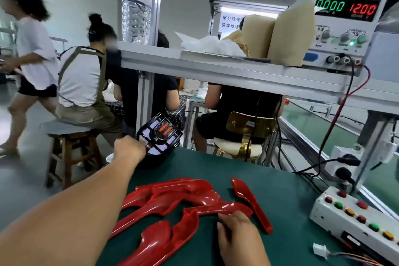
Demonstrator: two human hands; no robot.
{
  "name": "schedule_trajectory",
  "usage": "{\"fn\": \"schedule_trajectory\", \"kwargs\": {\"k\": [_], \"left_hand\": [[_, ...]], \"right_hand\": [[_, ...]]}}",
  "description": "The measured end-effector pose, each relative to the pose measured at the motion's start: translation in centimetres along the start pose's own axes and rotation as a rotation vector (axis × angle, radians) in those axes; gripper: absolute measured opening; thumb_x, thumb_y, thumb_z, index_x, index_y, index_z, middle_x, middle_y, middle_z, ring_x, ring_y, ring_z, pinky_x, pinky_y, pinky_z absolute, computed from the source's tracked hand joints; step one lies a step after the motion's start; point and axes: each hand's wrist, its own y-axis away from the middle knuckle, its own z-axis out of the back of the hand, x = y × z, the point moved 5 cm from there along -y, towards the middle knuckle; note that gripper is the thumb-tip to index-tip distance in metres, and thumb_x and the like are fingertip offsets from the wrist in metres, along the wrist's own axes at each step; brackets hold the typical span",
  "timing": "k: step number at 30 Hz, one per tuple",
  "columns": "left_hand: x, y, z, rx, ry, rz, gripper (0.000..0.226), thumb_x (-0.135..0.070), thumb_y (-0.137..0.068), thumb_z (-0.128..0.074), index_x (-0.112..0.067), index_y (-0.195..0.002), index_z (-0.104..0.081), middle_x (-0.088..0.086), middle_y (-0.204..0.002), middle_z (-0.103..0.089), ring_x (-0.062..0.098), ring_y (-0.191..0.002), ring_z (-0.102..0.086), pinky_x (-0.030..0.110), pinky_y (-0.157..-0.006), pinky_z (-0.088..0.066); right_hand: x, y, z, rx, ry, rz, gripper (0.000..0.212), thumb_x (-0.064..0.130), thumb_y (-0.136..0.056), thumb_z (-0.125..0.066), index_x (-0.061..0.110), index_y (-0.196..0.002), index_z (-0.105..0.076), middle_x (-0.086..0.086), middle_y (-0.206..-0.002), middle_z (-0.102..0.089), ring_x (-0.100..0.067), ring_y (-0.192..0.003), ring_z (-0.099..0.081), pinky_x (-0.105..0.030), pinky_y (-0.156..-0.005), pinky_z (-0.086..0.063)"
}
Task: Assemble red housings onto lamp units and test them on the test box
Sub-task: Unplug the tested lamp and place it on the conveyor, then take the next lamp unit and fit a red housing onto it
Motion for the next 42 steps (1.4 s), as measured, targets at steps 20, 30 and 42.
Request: {"fn": "schedule_trajectory", "kwargs": {"k": [20, 30, 42], "left_hand": [[0.4, 7.5, 1.4, 0.100, 0.457, -0.026, 0.027, -0.019, -0.095, -0.056, 0.002, -0.080, -0.063, 0.011, -0.062, -0.067, 0.027, -0.065, -0.070, 0.037, -0.073, -0.054], [-1.7, 23.2, -2.4, 0.214, 0.907, 0.027, 0.016, -0.020, -0.092, -0.065, -0.009, -0.082, -0.068, 0.004, -0.069, -0.072, 0.016, -0.053, -0.070, 0.040, -0.069, -0.061], [0.7, 20.6, 1.6, 0.322, 0.843, -0.069, 0.043, -0.049, -0.095, -0.049, -0.012, -0.088, -0.068, 0.007, -0.082, -0.064, 0.017, -0.070, -0.058, 0.032, -0.060, -0.047]], "right_hand": [[0.6, 0.6, 1.0, -0.049, -0.134, -0.021, 0.020, 0.025, -0.091, -0.063, 0.020, -0.105, -0.076, 0.004, -0.108, -0.065, -0.005, -0.102, -0.061, 0.006, -0.079, -0.025], [1.8, 1.1, 2.9, -0.025, -1.079, -0.292, 0.036, 0.050, -0.094, -0.046, 0.028, -0.117, -0.063, 0.003, -0.106, -0.071, -0.014, -0.096, -0.067, -0.027, -0.073, -0.054], [-2.4, 3.9, 9.5, 0.187, -1.073, -0.204, 0.054, 0.043, -0.093, -0.056, -0.009, -0.103, -0.067, -0.034, -0.107, -0.066, -0.038, -0.094, -0.067, -0.052, -0.089, -0.053]]}}
